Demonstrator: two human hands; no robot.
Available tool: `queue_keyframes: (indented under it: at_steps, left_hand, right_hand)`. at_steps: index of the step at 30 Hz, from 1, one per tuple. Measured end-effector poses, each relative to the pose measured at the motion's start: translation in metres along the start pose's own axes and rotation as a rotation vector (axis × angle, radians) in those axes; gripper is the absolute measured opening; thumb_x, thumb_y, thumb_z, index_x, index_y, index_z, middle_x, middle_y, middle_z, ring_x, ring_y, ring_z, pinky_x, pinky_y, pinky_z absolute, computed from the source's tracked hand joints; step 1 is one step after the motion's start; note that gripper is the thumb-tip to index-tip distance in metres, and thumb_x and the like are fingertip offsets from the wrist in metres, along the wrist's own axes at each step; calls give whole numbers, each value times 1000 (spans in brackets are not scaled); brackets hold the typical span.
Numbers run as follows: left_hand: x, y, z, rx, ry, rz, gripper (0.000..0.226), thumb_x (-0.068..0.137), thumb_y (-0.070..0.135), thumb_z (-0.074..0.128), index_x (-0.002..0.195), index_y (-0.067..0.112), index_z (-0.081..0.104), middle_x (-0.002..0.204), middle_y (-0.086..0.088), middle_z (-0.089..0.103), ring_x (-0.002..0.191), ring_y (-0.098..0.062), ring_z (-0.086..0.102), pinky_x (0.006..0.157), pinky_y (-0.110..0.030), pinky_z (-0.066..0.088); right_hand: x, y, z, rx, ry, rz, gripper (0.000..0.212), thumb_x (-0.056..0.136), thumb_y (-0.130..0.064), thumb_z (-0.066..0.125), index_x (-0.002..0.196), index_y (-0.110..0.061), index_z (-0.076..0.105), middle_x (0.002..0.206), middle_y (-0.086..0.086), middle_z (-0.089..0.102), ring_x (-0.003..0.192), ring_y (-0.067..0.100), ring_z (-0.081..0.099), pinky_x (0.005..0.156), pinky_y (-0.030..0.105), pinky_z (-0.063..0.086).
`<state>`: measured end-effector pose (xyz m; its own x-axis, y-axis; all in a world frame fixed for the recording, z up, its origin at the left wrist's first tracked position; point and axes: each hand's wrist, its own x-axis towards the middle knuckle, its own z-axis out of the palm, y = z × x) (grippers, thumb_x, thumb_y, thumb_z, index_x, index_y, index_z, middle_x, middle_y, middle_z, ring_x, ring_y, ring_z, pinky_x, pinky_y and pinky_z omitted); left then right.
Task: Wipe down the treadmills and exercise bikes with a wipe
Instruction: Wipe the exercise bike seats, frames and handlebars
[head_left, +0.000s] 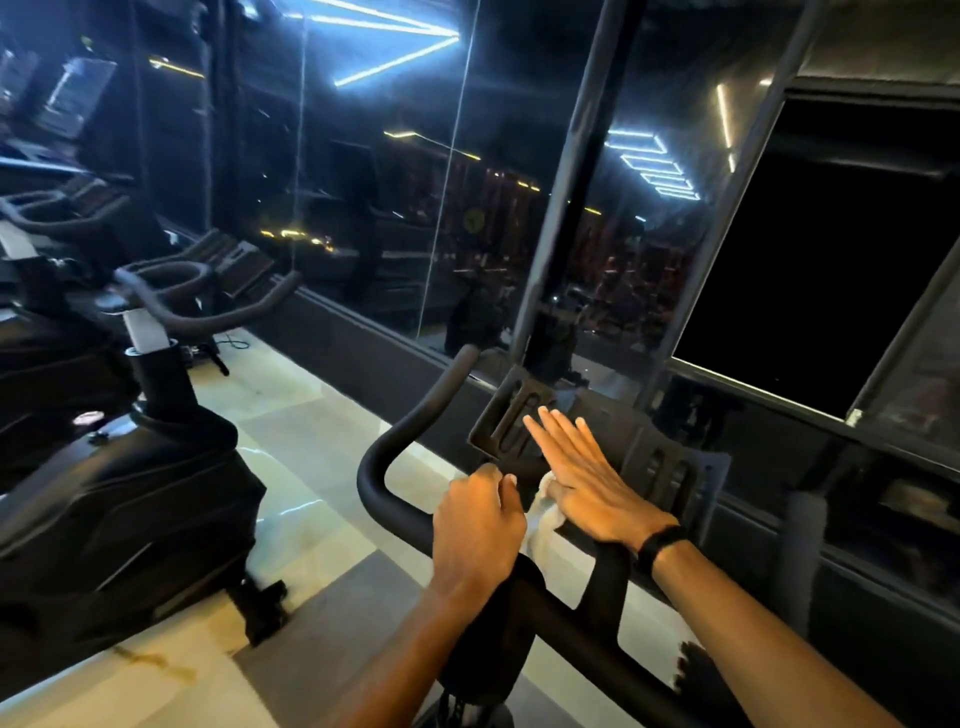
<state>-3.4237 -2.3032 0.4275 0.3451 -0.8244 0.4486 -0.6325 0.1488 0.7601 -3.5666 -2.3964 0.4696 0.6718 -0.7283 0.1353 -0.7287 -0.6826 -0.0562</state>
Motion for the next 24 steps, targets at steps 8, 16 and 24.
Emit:
queue_keyframes:
  at_steps: [8, 16, 24]
  left_hand:
    - [2, -18, -18, -634, 386, -113, 17, 103, 17, 50, 90, 14, 61, 66, -6, 63, 54, -13, 61, 52, -27, 50]
    - [2, -41, -35, -377, 567, -98, 17, 99, 11, 54, 109, 25, 55, 85, 5, 62, 78, -7, 60, 71, -27, 47]
    - [-16, -54, -43, -344, 619, -90, 39, 99, 1, 49, 101, 40, 49, 88, 4, 62, 82, -3, 60, 70, -10, 42]
  right_hand:
    - [22, -14, 2, 19, 68, -42, 48, 109, -18, 28, 157, -21, 29, 164, 3, 25, 150, 2, -4, 111, 21, -30]
    - [47, -55, 10, 30, 76, -5, 48, 109, -24, 28, 157, -23, 28, 148, 9, 50, 134, 27, 46, 110, 41, 35]
    - [64, -69, 38, -48, 292, -105, 46, 100, -44, 25, 131, -19, 49, 122, 5, 53, 115, 25, 48, 99, 41, 42]
